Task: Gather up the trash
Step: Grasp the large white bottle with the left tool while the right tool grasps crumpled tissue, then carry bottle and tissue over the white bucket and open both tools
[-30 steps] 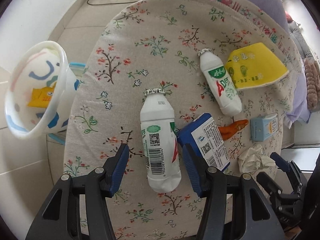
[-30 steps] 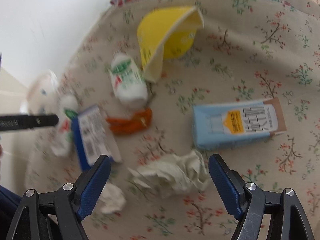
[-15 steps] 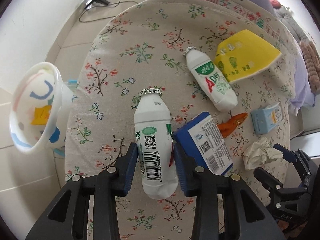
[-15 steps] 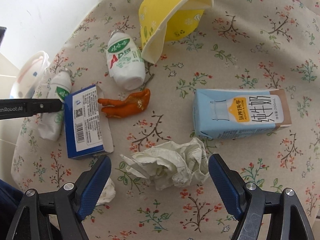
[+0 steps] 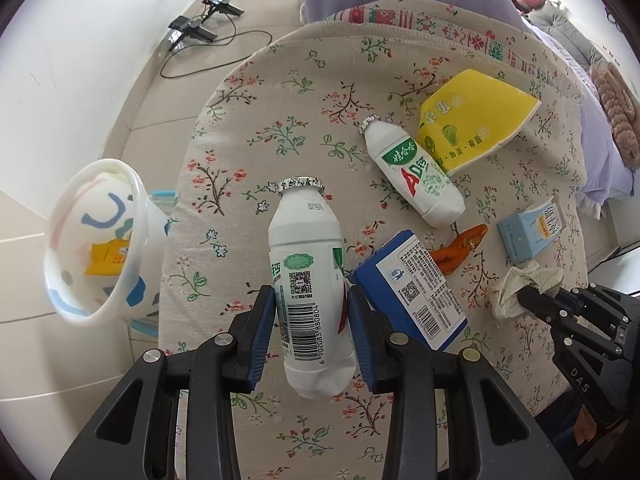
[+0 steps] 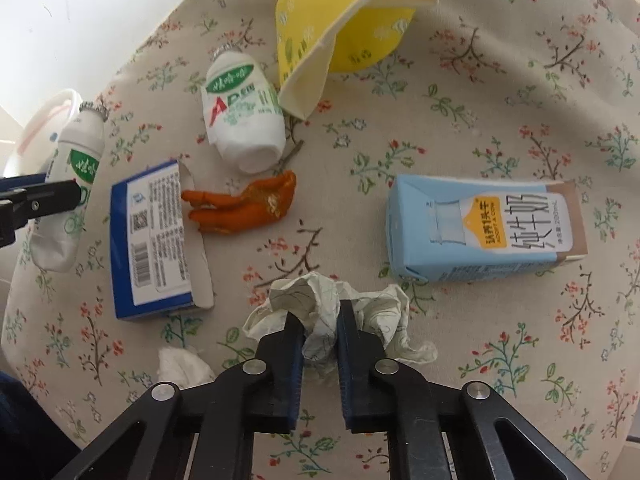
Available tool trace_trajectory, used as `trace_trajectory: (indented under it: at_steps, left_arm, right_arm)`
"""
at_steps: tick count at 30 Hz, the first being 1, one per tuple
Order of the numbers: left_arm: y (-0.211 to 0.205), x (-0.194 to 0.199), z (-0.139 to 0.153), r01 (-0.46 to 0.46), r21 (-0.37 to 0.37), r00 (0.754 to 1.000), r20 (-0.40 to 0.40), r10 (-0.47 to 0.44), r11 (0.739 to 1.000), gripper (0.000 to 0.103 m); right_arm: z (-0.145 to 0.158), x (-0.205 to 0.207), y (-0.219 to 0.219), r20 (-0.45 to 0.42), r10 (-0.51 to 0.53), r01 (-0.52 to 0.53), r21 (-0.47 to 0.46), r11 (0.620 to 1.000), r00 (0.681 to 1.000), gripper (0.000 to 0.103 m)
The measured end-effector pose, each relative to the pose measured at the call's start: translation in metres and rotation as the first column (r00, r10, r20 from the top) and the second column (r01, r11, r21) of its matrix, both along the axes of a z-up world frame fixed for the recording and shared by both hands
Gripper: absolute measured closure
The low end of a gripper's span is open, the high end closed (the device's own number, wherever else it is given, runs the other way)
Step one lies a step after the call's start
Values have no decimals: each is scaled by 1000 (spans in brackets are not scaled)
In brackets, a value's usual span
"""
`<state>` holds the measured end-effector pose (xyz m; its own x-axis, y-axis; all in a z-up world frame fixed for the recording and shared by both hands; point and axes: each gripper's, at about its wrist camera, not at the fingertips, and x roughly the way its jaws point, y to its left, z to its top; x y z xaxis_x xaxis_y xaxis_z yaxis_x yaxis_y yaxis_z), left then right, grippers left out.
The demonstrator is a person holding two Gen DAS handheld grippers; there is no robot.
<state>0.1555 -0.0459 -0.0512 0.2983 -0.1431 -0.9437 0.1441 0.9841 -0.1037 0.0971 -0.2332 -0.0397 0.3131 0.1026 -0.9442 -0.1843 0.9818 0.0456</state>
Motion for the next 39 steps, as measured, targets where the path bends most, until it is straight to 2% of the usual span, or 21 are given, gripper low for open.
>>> trace_trajectory:
  at_steps: [4, 9, 14, 20, 22, 24, 27, 29, 32, 37, 39]
  left_arm:
    - [-2, -5, 9, 9, 17, 999, 34, -10, 1000, 64]
    - [1, -7, 20, 16, 13, 998, 67, -17, 1000, 64]
    - [19, -5, 29, -8, -45, 998, 58, 10, 999, 64]
    - [76, 6, 50, -117, -137, 989, 74, 128, 984, 64]
    - [104, 11, 59, -166, -181, 980, 80, 183, 969, 64]
    - [138, 16, 65, -243, -211, 961, 83, 265, 947, 64]
    - [196, 22, 66, -384, -235, 910, 70, 409, 893, 64]
    - [225, 23, 62, -444, -266, 882, 39, 470, 856, 64]
    - [249, 22, 53, -496, -299, 854, 3, 520, 816, 64]
    - [254, 24, 39, -518, -281, 845, -22, 534, 808, 64]
    - [259, 25, 32, -532, -286, 839, -50, 542, 797, 64]
  right_arm:
    - [16, -3, 2, 62, 19, -20, 20, 1000, 998, 92]
    - [38, -6, 15, 190, 59, -66, 29, 997, 980, 92]
    - [50, -3, 27, 233, 62, -77, 55, 996, 971, 92]
    - [63, -1, 57, 277, 86, -122, 116, 986, 957, 92]
    - [64, 1, 68, 286, 102, -146, 137, 980, 953, 92]
    - [64, 3, 82, 284, 121, -166, 143, 976, 951, 92]
    - [61, 10, 102, 252, 140, -186, 174, 967, 958, 92]
    - [60, 14, 114, 242, 144, -194, 195, 961, 960, 92]
    - [62, 21, 137, 236, 156, -216, 253, 943, 959, 92]
    - [54, 35, 189, 210, 194, -259, 348, 901, 958, 92]
    - [46, 42, 211, 182, 202, -259, 395, 881, 962, 92]
